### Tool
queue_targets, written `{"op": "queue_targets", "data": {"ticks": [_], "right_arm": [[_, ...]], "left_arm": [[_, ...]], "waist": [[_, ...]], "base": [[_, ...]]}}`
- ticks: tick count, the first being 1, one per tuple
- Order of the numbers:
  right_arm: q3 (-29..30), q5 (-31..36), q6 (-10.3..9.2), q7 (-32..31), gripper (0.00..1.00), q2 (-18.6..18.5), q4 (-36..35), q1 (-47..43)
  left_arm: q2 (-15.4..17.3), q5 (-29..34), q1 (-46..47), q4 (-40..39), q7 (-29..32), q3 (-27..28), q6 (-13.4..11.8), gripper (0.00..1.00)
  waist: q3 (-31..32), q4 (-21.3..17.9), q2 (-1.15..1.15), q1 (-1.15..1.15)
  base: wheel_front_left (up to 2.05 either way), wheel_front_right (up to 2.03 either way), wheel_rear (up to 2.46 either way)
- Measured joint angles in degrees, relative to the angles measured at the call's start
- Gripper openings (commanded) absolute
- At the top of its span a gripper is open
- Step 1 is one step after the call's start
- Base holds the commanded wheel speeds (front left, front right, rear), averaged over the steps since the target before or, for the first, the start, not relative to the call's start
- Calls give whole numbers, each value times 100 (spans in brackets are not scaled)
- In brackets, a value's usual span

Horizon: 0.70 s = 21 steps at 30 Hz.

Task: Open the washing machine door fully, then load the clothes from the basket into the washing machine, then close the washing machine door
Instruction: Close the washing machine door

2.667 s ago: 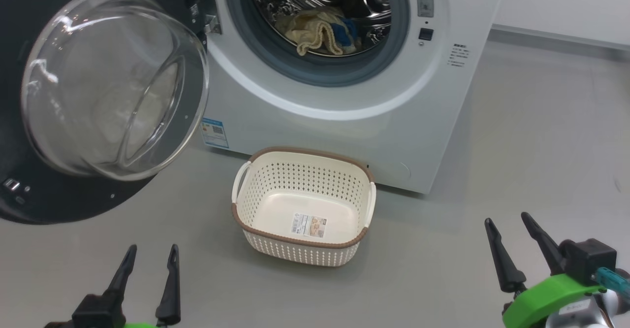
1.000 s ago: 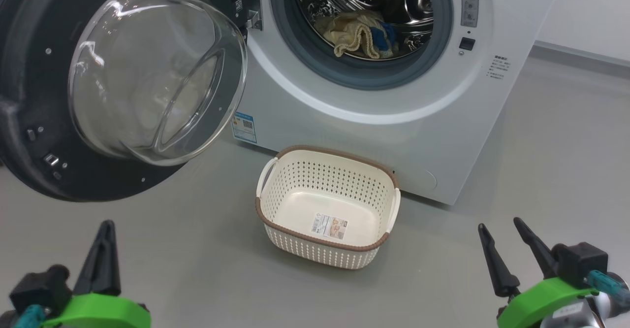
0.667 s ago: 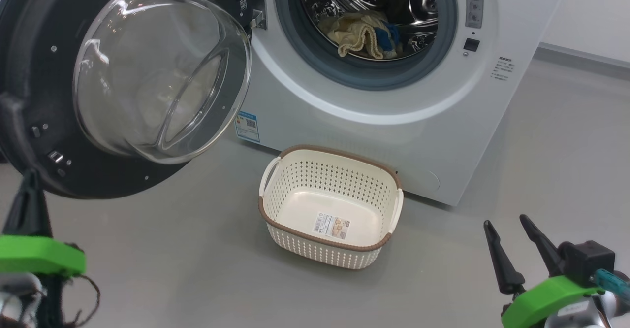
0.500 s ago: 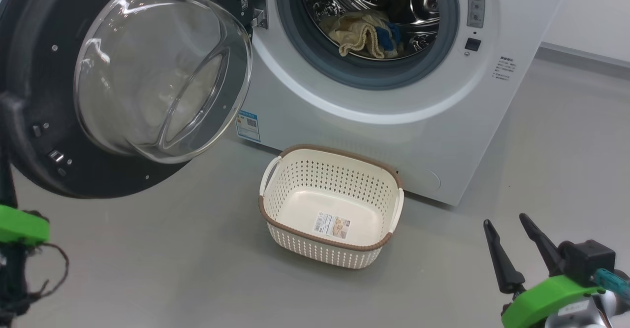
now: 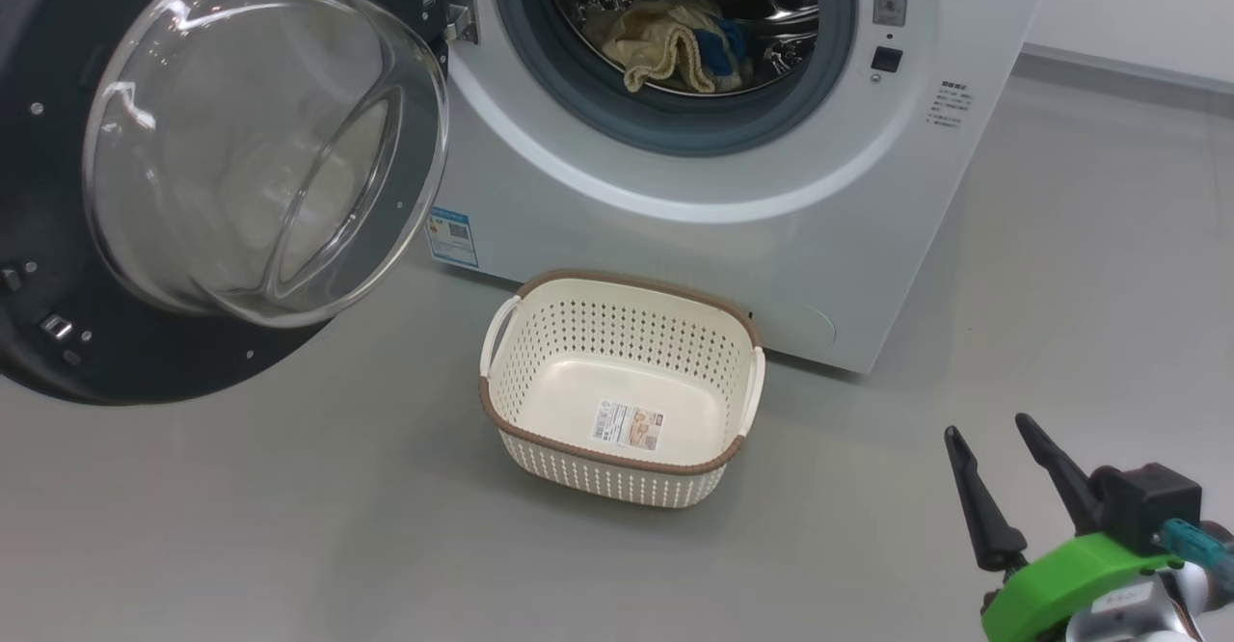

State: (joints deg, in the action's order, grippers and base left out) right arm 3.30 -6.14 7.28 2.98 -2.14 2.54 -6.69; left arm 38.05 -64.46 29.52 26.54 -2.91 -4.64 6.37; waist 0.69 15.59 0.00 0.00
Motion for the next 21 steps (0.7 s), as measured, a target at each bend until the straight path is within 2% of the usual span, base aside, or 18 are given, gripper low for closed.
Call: {"op": "queue_targets", "data": {"ticks": [6, 11, 21], "right_arm": [[5, 71, 0, -127, 100, 0, -170, 6], [3, 170, 0, -288, 100, 0, -381, 40], [10, 334, 0, -525, 100, -1, -740, 258]], "left_arm": [[56, -778, 386, 470, 271, 240, 73, 0], [89, -1457, 594, 512, 401, 483, 73, 0], [112, -2093, 804, 905, 386, 839, 73, 0]], "waist": [[-204, -147, 0, 0], [-444, -263, 0, 0], [-952, -429, 0, -1]], "base": [[0, 0, 0], [0, 0, 0], [0, 0, 0]]}}
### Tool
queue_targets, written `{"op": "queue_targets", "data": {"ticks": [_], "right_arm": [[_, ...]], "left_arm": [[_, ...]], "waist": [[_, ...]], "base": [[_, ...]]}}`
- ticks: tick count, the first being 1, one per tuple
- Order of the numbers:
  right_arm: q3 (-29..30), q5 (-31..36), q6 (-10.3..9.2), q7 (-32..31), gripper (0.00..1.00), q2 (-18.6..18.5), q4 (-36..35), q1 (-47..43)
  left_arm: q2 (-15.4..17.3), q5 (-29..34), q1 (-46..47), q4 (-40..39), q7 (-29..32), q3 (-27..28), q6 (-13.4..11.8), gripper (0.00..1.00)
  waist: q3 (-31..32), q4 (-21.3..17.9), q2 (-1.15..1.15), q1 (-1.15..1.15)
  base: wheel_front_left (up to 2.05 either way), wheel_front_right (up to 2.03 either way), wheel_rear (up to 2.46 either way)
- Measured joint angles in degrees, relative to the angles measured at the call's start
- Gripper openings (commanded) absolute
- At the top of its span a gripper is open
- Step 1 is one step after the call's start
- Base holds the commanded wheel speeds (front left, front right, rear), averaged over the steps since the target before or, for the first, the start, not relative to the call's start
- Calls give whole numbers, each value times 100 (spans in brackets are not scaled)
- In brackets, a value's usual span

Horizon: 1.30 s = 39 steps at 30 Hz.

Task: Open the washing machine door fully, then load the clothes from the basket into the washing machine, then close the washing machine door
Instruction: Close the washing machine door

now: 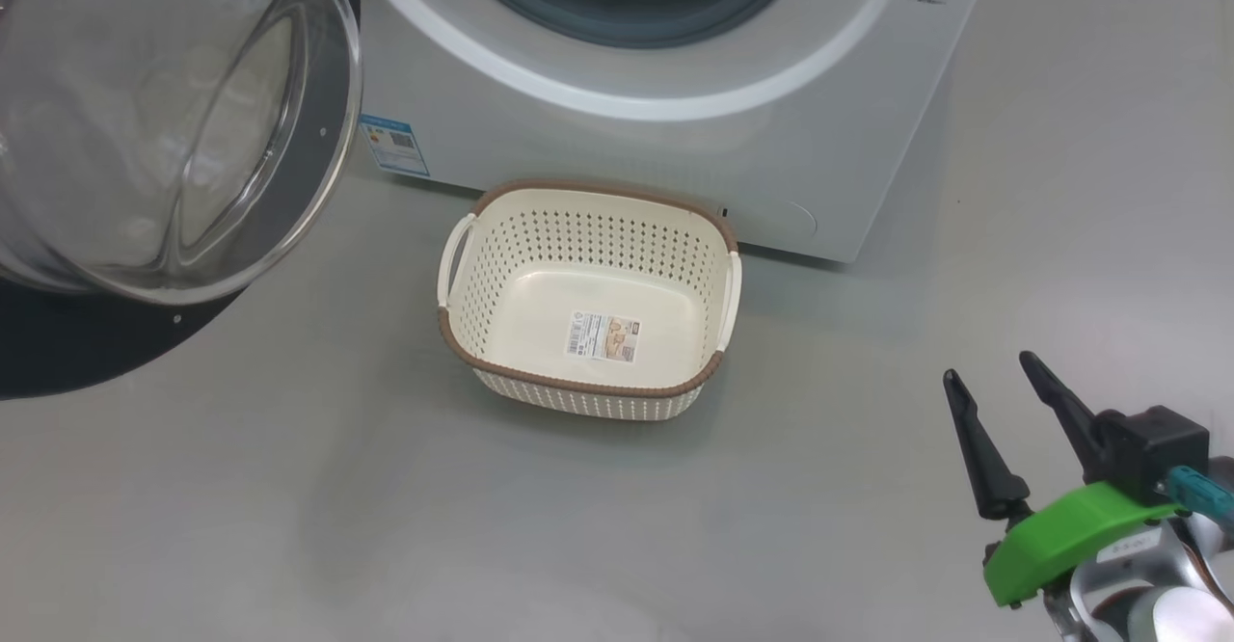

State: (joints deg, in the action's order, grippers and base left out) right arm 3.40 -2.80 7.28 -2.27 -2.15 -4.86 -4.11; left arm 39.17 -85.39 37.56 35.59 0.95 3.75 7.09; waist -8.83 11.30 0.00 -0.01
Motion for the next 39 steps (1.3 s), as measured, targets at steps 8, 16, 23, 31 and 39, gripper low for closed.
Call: {"op": "queue_targets", "data": {"ticks": [8, 16, 23, 31, 39], "right_arm": [[37, 87, 0, -132, 100, 0, -183, 17], [31, 88, 0, -190, 100, 0, -257, 50], [13, 88, 0, -280, 100, 0, -302, 88], [-24, 87, 0, -281, 100, 0, -307, 88], [-46, 75, 0, -280, 100, -1, -289, 89]], "left_arm": [[-42, -198, 79, 256, -42, 94, 0, 0], [-65, -245, 81, 357, 127, 62, 0, 0], [-56, -254, 82, 442, 320, 9, 1, 0], [-58, -452, 84, 509, 691, -23, 1, 0], [-142, -801, 55, 416, 984, 121, -3, 0]], "waist": [[-203, -57, 0, 0], [-286, -46, 0, 0], [-311, -25, 0, 0], [-315, 18, 0, 0], [-291, 40, 0, 0]], "base": [[0, 0, 0], [0, 0, 0], [0, 0, 0], [0, 0, 0], [0, 0, 0]]}}
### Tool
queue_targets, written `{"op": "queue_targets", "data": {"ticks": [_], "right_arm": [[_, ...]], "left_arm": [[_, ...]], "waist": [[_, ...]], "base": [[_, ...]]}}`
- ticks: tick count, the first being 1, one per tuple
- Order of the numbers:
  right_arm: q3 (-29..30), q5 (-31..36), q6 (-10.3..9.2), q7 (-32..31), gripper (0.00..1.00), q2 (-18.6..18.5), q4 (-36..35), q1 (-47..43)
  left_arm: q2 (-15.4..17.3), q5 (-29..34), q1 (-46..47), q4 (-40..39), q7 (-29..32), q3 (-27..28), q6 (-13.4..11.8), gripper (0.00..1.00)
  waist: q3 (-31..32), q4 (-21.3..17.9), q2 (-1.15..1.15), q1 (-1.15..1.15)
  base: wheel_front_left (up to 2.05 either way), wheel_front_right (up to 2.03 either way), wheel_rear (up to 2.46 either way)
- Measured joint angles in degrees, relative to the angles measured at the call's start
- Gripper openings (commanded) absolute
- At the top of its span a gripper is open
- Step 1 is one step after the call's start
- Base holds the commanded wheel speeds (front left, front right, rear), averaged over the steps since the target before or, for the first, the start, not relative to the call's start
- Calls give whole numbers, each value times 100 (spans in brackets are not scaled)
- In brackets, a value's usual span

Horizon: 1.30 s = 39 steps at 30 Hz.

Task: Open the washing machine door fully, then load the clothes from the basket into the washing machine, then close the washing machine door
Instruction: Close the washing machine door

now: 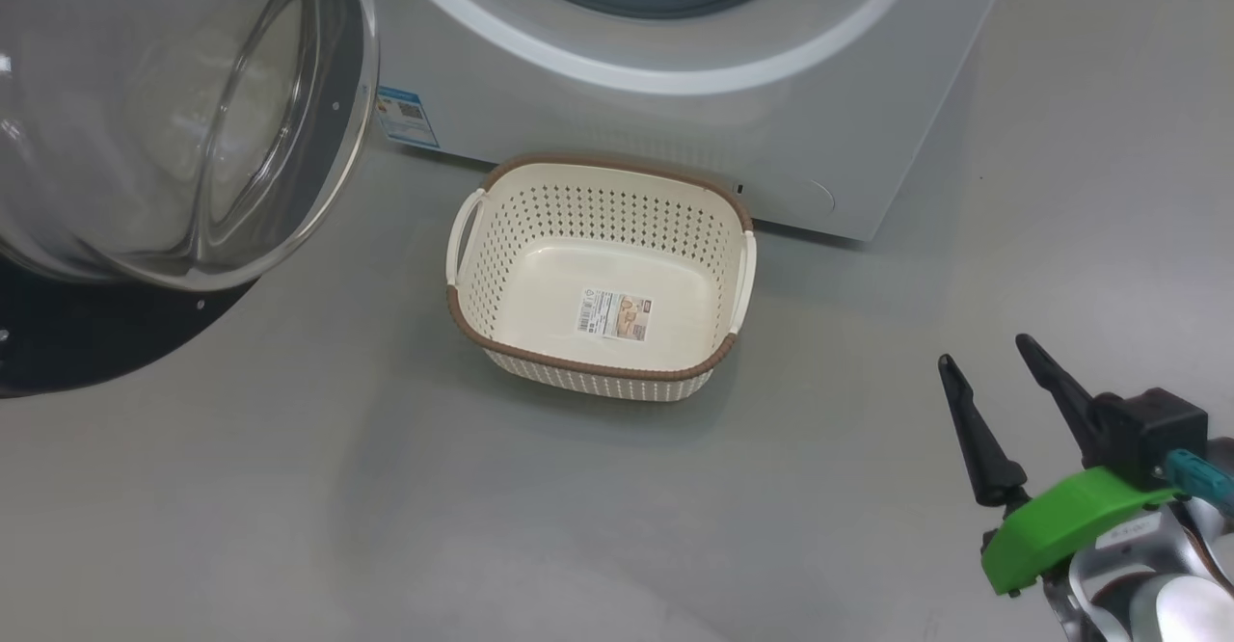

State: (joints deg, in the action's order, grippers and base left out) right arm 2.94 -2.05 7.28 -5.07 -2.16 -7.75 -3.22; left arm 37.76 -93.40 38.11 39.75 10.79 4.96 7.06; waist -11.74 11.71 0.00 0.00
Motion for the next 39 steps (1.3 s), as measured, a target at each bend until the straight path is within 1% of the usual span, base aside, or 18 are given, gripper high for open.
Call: {"op": "queue_targets", "data": {"ticks": [4, 11, 17, 21, 26, 32, 37, 39], "right_arm": [[-9, -40, 0, 0, 100, 0, 5, 1], [-10, -57, 0, 1, 100, 0, 43, 9], [-9, -98, 0, 8, 100, 0, 74, 10], [-5, -155, 0, 23, 100, 0, 107, 15], [1, -258, 0, 119, 100, 0, 178, 36], [5, -341, 0, 222, 100, 0, 307, 49], [1, -421, 0, 308, 100, 0, 403, 62], [-4, -490, 0, 363, 100, 0, 450, 76]], "left_arm": [[-48, -124, -79, -119, 220, 63, 1, 0], [-260, -267, -125, -382, 581, 136, 2, 0], [-417, -338, -350, -721, 834, 188, 2, 0], [-559, -475, -537, -1049, 1031, 334, 2, 0], [-714, -442, -887, -1633, 1260, 413, 2, 0], [-1100, -448, -1299, -2319, 1545, 466, 2, 0], [-1418, -508, -1506, -2699, 1790, 583, 2, 0], [-1500, -494, -1572, -2854, 1891, 589, 2, 0]], "waist": [[3, 7, 0, 0], [9, 19, 0, 0], [29, 32, 0, 0], [43, 45, 0, 0], [53, 35, 0, 0], [106, -7, 0, 0], [180, -88, 0, 0], [208, -128, 0, 0]], "base": [[0, 0, 0], [0, 0, 0], [0, 0, 0], [0, 0, 0], [0, 0, 0], [0, 0, 0], [0, 0, 0], [0, 0, 0]]}}
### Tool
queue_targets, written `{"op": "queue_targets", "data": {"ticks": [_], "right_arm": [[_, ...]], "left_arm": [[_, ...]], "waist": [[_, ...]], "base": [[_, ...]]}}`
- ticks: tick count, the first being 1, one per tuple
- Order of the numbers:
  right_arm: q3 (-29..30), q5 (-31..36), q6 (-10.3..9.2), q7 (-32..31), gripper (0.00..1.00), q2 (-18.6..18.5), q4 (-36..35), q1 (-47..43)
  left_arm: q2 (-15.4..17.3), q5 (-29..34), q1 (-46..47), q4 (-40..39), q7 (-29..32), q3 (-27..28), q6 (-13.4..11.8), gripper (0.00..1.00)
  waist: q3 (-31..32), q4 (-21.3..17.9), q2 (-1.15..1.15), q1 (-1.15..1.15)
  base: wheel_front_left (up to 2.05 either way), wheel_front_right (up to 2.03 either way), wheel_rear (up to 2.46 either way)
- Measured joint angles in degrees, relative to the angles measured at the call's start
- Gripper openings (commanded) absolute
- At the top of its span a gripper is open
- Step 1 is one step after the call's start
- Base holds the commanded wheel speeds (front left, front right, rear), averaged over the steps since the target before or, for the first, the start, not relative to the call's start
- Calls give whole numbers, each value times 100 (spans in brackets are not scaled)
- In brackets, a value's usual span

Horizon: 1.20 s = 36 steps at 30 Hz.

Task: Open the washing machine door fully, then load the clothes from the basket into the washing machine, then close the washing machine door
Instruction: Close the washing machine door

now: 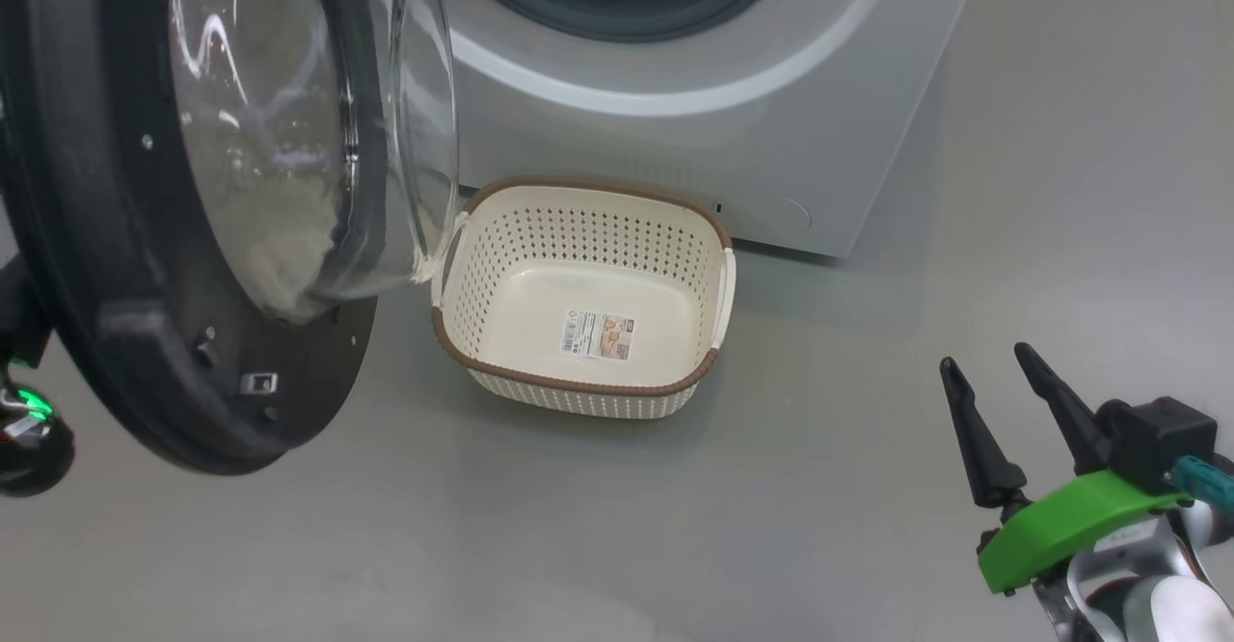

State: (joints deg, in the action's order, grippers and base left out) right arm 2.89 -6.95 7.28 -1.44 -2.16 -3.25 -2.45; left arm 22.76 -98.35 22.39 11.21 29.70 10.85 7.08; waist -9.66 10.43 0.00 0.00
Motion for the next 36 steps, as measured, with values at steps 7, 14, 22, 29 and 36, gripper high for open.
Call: {"op": "queue_targets", "data": {"ticks": [7, 14, 22, 29, 36], "right_arm": [[-63, -136, 0, 121, 100, 0, 140, 3], [-108, -248, 0, 247, 100, 0, 283, 3], [-233, -370, 0, 410, 100, 0, 478, 2], [-300, -450, 0, 509, 100, 0, 597, 24], [-374, -525, 0, 604, 100, 0, 702, 144]], "left_arm": [[-345, 5, -158, -315, 264, 22, 0, 0], [-686, 66, -218, -433, 439, 52, -1, 0], [-1012, 281, -224, -466, 547, 49, -1, 0], [-1174, 405, -220, -425, 612, 60, 0, 0], [-1321, 469, -72, -285, 612, 102, 0, 0]], "waist": [[97, -154, 0, 0], [195, -392, 0, 0], [296, -761, 0, 0], [312, -1098, 0, 0], [216, -1474, 0, 0]], "base": [[0, 0, 0], [0, 0, 0], [0, 0, 0], [0, 0, 0], [0, 0, 0]]}}
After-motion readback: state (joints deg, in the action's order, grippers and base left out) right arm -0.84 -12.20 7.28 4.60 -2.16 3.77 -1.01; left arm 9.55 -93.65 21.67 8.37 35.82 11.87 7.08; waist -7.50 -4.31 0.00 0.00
